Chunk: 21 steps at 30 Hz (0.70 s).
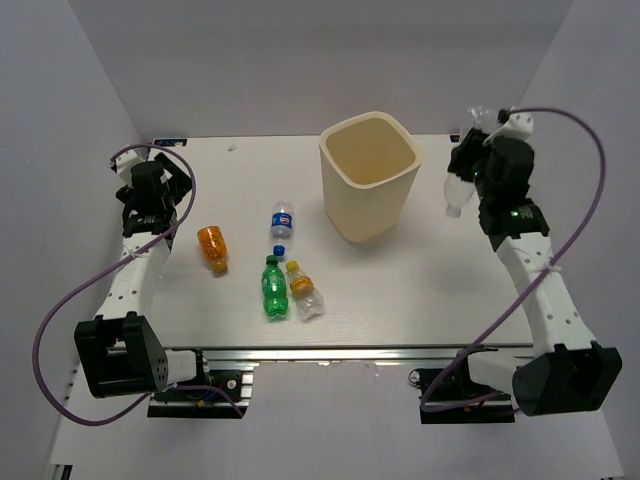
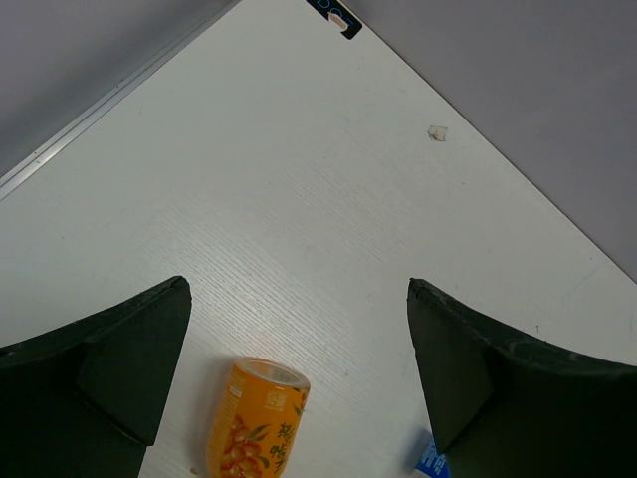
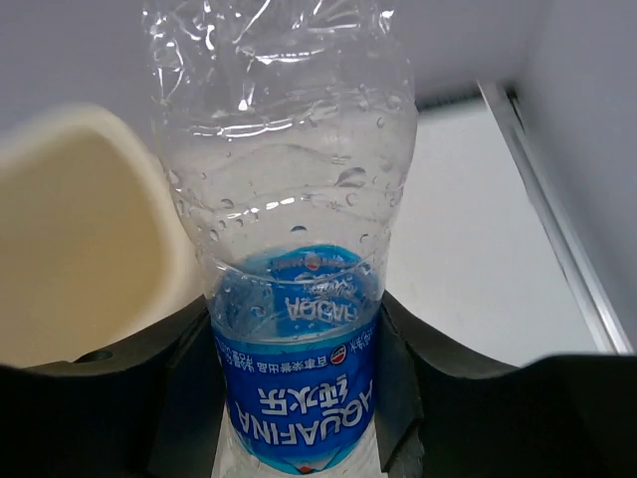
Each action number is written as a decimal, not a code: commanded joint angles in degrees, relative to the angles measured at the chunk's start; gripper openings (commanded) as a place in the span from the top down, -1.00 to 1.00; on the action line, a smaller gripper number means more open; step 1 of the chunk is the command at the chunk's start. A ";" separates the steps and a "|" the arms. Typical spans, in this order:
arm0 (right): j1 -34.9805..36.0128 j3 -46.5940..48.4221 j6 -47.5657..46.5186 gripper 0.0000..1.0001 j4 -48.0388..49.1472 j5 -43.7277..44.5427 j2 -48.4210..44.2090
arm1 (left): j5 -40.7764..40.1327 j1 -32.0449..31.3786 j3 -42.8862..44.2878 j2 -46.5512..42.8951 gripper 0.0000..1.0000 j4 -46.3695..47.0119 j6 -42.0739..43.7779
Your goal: Put the plastic bottles in the bin
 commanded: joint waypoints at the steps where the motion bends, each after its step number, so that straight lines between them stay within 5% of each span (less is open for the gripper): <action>1: 0.40 8.40 -4.46 0.50 8.98 -12.96 -1.83 | 0.46 0.02 -0.18 -0.87 -0.96 -0.35 0.22; 5: 4.08 18.59 -8.58 0.41 11.54 -24.96 4.05 | 0.90 0.02 -0.62 -1.05 -0.97 -0.79 -0.21; 11: 15.95 29.50 -16.50 0.25 11.90 -24.19 16.53 | 0.64 0.02 -0.10 0.09 -0.96 -2.89 -1.62; 17: 17.37 36.81 -15.37 -0.39 7.05 -24.63 25.51 | 1.95 0.02 -1.24 0.71 -0.96 -4.48 -4.25; 18: 17.37 36.55 -15.36 -0.65 7.58 -24.11 25.60 | 2.74 0.02 -1.50 0.97 -0.96 -4.39 -4.35; 21: 17.37 36.89 -15.27 -0.79 7.68 -22.26 25.16 | 5.99 -0.07 -2.64 2.20 -0.96 -4.04 -4.52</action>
